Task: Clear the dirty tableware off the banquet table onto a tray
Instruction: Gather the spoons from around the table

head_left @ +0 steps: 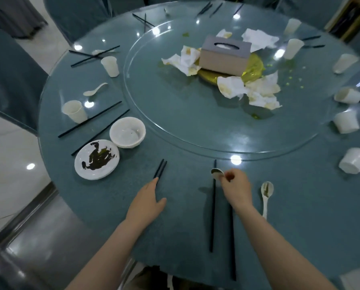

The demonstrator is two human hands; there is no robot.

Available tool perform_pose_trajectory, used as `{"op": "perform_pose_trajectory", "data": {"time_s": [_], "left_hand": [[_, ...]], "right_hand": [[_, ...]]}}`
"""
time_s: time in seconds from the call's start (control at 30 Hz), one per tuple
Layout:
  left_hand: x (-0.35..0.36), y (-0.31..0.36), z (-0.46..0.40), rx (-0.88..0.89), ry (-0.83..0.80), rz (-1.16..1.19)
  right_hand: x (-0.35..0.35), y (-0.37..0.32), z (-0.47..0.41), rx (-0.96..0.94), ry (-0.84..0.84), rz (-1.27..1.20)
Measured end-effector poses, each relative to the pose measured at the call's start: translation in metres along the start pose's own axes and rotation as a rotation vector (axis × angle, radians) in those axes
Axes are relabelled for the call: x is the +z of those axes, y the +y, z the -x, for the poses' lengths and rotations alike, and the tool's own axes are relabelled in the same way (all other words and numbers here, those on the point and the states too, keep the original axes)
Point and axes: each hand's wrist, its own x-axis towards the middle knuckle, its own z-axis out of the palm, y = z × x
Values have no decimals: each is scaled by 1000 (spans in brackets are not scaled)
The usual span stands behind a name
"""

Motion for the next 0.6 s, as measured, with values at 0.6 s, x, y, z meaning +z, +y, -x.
{"op": "perform_pose_trajectory", "data": {"time_s": [0.6], "left_hand": [[38,42,-13,60,-185,-314]], "right_hand": [[-68,93,-3,399,145,-141]]}}
